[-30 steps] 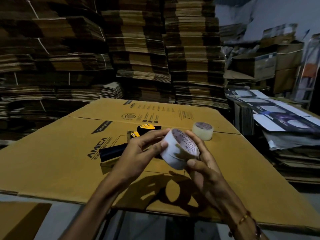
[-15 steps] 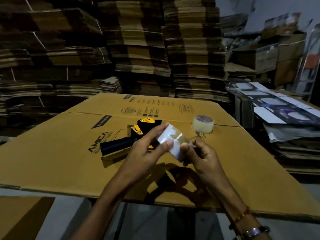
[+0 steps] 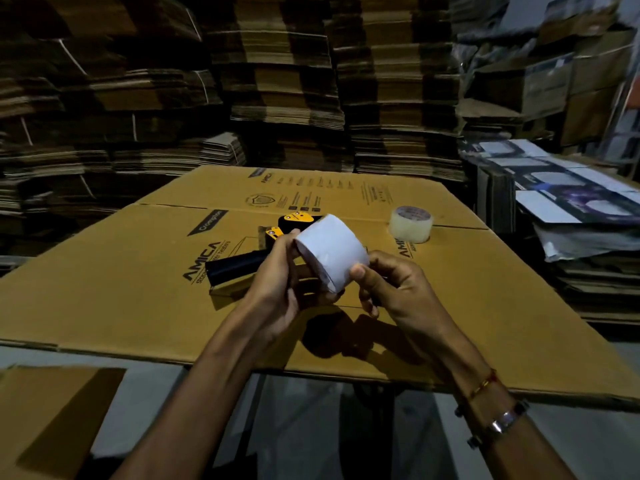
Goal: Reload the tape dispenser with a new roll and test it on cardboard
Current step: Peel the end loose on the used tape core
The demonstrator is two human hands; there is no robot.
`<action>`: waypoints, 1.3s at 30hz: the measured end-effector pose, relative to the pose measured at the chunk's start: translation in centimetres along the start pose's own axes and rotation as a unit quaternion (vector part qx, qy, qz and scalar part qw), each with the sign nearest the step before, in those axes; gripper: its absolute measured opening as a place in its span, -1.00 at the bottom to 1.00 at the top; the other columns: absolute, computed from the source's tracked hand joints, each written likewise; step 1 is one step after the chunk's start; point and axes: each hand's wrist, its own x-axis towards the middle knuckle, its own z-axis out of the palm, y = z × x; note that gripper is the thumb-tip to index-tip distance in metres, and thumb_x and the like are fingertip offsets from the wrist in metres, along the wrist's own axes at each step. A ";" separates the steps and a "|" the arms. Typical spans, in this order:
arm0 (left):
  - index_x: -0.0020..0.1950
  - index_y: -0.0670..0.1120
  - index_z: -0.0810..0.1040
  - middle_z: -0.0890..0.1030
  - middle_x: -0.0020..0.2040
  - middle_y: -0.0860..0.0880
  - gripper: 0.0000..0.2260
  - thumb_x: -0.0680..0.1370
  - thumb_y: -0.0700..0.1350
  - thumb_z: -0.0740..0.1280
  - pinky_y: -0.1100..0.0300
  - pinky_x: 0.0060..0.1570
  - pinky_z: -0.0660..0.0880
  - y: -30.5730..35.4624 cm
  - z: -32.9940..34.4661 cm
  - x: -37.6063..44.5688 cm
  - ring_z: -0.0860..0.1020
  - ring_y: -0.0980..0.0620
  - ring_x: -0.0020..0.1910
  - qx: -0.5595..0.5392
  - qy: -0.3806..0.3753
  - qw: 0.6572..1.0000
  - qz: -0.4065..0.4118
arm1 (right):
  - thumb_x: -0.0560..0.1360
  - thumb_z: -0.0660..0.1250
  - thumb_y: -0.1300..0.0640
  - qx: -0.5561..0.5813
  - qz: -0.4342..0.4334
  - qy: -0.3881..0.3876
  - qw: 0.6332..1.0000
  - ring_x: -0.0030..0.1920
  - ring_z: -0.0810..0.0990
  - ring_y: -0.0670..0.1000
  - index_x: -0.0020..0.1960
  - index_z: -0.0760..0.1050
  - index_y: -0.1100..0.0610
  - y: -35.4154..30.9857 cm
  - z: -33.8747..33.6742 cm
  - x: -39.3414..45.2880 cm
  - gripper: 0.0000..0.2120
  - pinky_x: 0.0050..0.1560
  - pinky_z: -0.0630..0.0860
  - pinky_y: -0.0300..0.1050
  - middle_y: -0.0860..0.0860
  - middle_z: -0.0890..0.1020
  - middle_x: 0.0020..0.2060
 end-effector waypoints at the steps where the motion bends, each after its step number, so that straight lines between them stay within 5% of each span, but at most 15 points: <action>1: 0.31 -0.12 0.50 0.66 -0.06 -0.23 -0.57 0.63 0.15 0.12 0.12 -0.47 0.54 -0.1 0.0 0.0 0.62 -0.20 -0.27 -0.004 -0.004 1.000 -0.009 | 0.50 0.36 0.00 0.003 0.000 -0.001 1.000 -0.38 0.43 0.01 -0.15 0.62 -0.04 0.0 0.1 0.0 -0.90 -0.41 0.37 -0.10 -0.07 0.52 -0.38; 5: 0.32 -0.16 0.50 0.64 -0.06 -0.26 -0.53 0.63 0.16 0.11 0.19 -0.54 0.54 -0.3 0.2 0.0 0.63 -0.14 -0.40 -0.033 0.000 0.998 -0.046 | 0.52 0.35 0.02 -0.006 -0.023 0.011 1.000 -0.40 0.43 0.04 -0.11 0.60 0.10 0.0 0.4 0.1 -0.85 -0.41 0.37 -0.08 -0.03 0.58 -0.31; 8: 0.31 -0.14 0.50 0.66 0.02 -0.26 -0.54 0.63 0.18 0.15 0.15 -0.49 0.57 -0.3 0.2 -0.1 0.67 -0.19 -0.28 -0.034 0.028 0.997 -0.060 | 0.53 0.33 0.03 -0.018 -0.019 0.013 1.000 -0.40 0.43 0.00 -0.08 0.59 0.13 0.2 0.4 0.1 -0.83 -0.40 0.37 -0.08 -0.10 0.58 -0.34; 12: 0.20 -0.05 0.58 0.65 0.07 -0.11 -0.75 0.65 0.02 0.21 0.09 -0.31 0.63 0.5 0.1 -0.7 0.65 -0.11 0.00 0.106 0.109 0.984 0.090 | 0.53 0.33 0.02 -0.026 -0.012 0.028 0.999 -0.41 0.42 -0.02 -0.04 0.62 0.13 0.7 0.1 0.0 -0.81 -0.38 0.38 -0.05 -0.04 0.56 -0.36; 16: 0.14 -0.03 0.66 0.67 0.06 0.02 -0.76 0.61 0.04 0.28 -0.02 0.00 0.62 0.3 -1.4 -1.2 0.63 0.06 0.05 0.353 0.100 0.860 0.356 | 0.55 0.34 0.04 -0.054 -0.028 0.042 0.997 -0.39 0.42 0.01 -0.01 0.63 0.15 1.3 0.0 0.0 -0.81 -0.36 0.39 -0.02 0.26 0.56 -0.25; 19: 0.13 -0.11 0.68 0.67 0.08 -0.01 -0.76 0.56 -0.02 0.35 -0.02 -0.02 0.60 -0.6 -2.1 -1.1 0.62 0.07 0.05 0.486 0.113 0.739 0.453 | 0.56 0.34 0.13 -0.064 -0.047 0.043 0.996 -0.38 0.48 -0.13 -0.04 0.62 0.15 1.4 0.4 -0.1 -0.88 -0.34 0.42 -0.23 -0.03 0.61 -0.32; 22: 0.05 -0.16 0.69 0.67 0.03 -0.06 -0.85 0.54 -0.15 0.41 0.03 -0.04 0.61 -1.2 -1.9 -1.2 0.62 0.04 -0.01 0.518 0.135 0.684 0.496 | 0.56 0.34 0.14 -0.083 -0.051 0.050 0.994 -0.27 0.57 -0.20 -0.03 0.61 0.11 1.6 0.6 -0.4 -0.91 -0.25 0.44 -0.35 -0.18 0.64 -0.26; 26: -0.03 -0.17 0.68 0.64 -0.03 -0.03 -0.94 0.51 -0.23 0.44 0.10 -0.06 0.60 -1.0 -2.0 -1.4 0.60 0.08 -0.04 0.470 0.137 0.726 0.483 | 0.55 0.36 -0.02 -0.137 -0.065 0.068 0.986 -0.17 0.57 -0.03 -0.03 0.60 0.02 2.0 0.4 -0.5 -0.87 -0.19 0.52 -0.06 -0.04 0.59 -0.16; 30: -0.09 -0.15 0.62 0.53 -0.04 0.00 -0.98 0.53 -0.21 0.40 0.14 -0.06 0.59 -0.7 -1.5 -1.4 0.54 0.09 -0.04 0.454 0.136 0.753 0.456 | 0.53 0.36 0.01 -0.145 -0.082 0.080 0.983 -0.14 0.58 -0.03 -0.02 0.60 0.03 1.7 0.4 -0.6 -0.89 -0.17 0.52 -0.16 -0.02 0.56 -0.15; 33: -0.13 -0.13 0.55 0.47 -0.07 0.01 -0.96 0.52 -0.20 0.38 0.15 -0.12 0.57 -0.7 -1.0 -1.4 0.50 0.08 -0.08 0.453 0.135 0.753 0.458 | 0.53 0.34 -0.01 -0.163 -0.085 0.081 0.980 -0.12 0.58 -0.02 -0.01 0.59 0.01 1.7 0.5 -0.5 -0.88 -0.18 0.54 -0.13 -0.03 0.56 -0.14; 36: -0.12 -0.12 0.50 0.46 -0.07 0.02 -0.94 0.52 -0.15 0.32 0.40 -0.17 0.44 -1.3 -0.2 -2.1 0.46 0.17 -0.09 0.429 0.104 0.752 0.490 | 0.56 0.33 0.04 -0.114 -0.060 0.098 0.987 -0.16 0.59 -0.10 0.01 0.60 0.02 1.5 0.6 -0.6 -0.89 -0.21 0.52 -0.16 -0.09 0.61 -0.14; 39: -0.08 -0.19 0.51 0.50 -0.07 -0.06 -0.90 0.54 -0.16 0.28 0.31 -0.16 0.45 -2.1 0.1 -2.4 0.49 0.09 -0.09 0.455 0.077 0.701 0.544 | 0.57 0.31 0.10 -0.006 -0.027 0.105 0.994 -0.26 0.54 -0.12 -0.02 0.61 0.08 1.2 0.8 -0.9 -0.89 -0.25 0.50 -0.07 -0.16 0.62 -0.26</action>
